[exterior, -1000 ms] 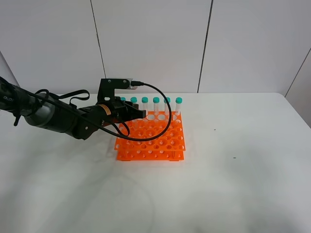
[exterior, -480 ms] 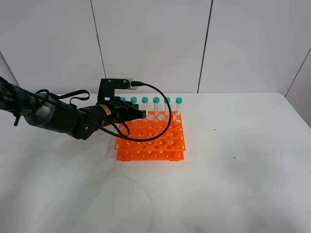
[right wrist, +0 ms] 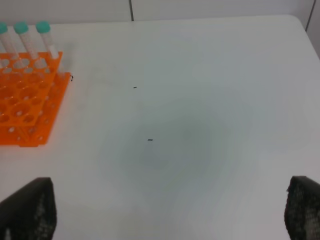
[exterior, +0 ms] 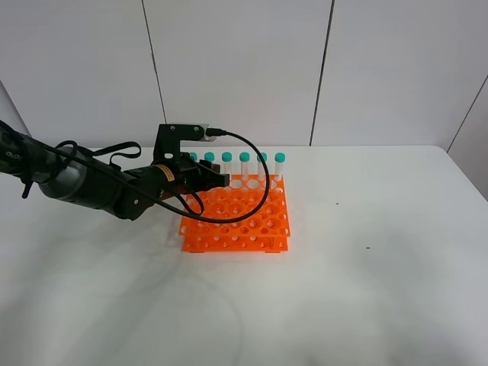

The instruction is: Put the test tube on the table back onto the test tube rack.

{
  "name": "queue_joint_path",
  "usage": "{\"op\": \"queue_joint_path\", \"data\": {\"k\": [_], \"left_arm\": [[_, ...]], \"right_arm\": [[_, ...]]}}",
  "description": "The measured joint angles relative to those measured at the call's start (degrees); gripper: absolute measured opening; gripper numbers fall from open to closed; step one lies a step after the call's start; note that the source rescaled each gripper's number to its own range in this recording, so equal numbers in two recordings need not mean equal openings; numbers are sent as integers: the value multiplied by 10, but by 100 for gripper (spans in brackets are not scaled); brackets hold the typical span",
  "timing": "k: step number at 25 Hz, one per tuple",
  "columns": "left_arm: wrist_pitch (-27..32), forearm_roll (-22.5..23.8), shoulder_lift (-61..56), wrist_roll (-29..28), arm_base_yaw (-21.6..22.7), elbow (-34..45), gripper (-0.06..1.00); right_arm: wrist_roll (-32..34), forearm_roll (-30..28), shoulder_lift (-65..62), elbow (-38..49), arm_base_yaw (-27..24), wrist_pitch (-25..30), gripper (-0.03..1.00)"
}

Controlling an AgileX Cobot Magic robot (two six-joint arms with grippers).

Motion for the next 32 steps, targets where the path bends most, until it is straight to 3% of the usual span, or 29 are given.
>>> {"op": "queue_joint_path", "data": {"k": [14,15,17,19,22,27,32], "left_arm": [[32,25,-116,-25,0,0,32],[48,25,-132,-25,0,0,34],[88,31,-174,-25,0,0,48],[153,37,-211,-25,0,0,74],[300,40,-260,-25,0,0,94],[572,39,-271,-6,0,-37,100],[745,-16,-232,84,18,-118,100]], "right_arm": [[0,0,0,0,0,0,100],[0,0,0,0,0,0,100],[0,0,0,0,0,0,100],[0,0,0,0,0,0,100],[0,0,0,0,0,0,100],[0,0,0,0,0,0,100],[0,0,0,0,0,0,100]]}}
